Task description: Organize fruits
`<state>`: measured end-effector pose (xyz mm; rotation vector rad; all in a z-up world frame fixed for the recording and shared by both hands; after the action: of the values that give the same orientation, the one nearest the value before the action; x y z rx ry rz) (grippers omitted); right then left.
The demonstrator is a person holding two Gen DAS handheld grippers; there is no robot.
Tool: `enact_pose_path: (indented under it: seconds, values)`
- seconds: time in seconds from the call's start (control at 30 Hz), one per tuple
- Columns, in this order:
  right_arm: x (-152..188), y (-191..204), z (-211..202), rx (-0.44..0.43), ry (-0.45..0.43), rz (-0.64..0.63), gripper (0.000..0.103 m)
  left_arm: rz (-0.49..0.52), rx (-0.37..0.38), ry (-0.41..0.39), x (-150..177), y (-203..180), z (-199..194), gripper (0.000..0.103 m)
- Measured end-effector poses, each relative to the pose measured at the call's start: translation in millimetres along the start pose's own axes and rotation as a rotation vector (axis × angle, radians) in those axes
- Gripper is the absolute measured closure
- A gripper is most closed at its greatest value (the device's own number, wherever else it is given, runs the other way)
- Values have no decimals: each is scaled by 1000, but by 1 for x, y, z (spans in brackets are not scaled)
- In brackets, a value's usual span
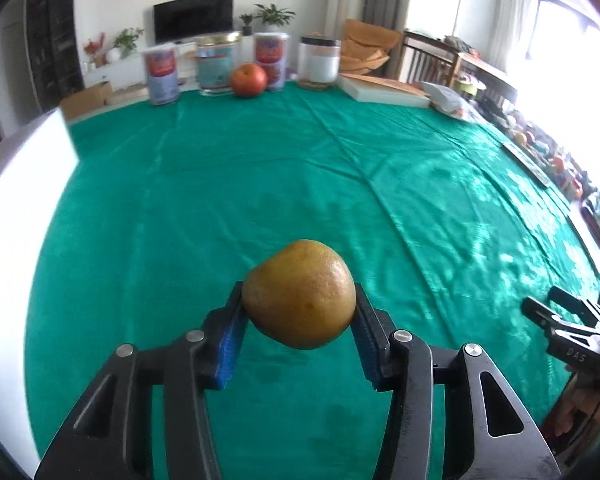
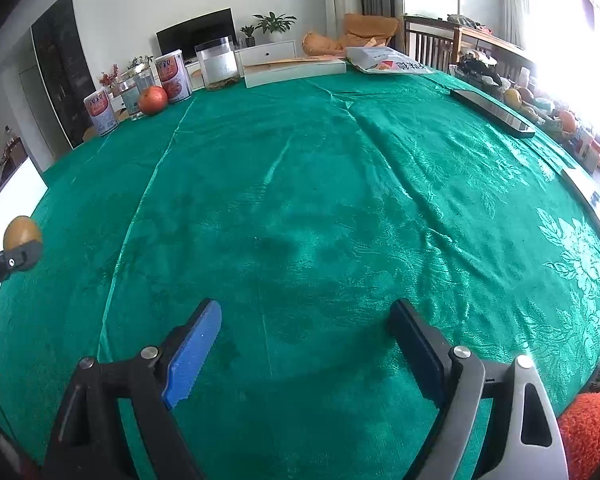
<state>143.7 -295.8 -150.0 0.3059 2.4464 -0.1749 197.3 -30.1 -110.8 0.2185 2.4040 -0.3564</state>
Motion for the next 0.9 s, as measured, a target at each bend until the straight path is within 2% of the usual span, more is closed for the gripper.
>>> enact_pose_path:
  seconds: [0.13,0.3,0.37,0.43,0.57,0.63,0.77,0.83,0.9]
  values:
    - [2,14,1,18,-17,-58,17,-86,-99,-14,8,64,-8,53]
    - [6,29,-1,17,-44,-116,17,-141,-148,26,26,103,2,52]
    - [6,32,-2,26,-55,-128,17,-147,-157,15,29,109,3,43]
    - [6,33,-2,30,-54,-131,17,-152,-192,4,31,113,2,10]
    - [3,34,-3,20,-41,-124,17,-174,-213,14,34,117,5,8]
    - [-3,39,-4,9,-41,-131,17,-176,-232,40,34,118,10,3]
    - [-39,76,4,-118,-3,-187,17,-183,-240,43,35,118,10,0]
    - [-68,108,18,-169,24,-254,17,-183,-238,42,36,119,10,0]
    - [-103,144,34,-222,8,-300,17,-184,-236,42,36,118,10,0]
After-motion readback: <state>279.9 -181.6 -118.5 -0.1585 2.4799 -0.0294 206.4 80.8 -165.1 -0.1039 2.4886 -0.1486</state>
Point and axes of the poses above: each gripper's, at about its wrist camera, not at the fingertips, and z roughly the way its jaws point, y to its left, x to its underside, the point moved 5 cm from there along z, roughly the way its jaws point, and after that the axes turned 10 degrees about x, right-handed, at the moved point
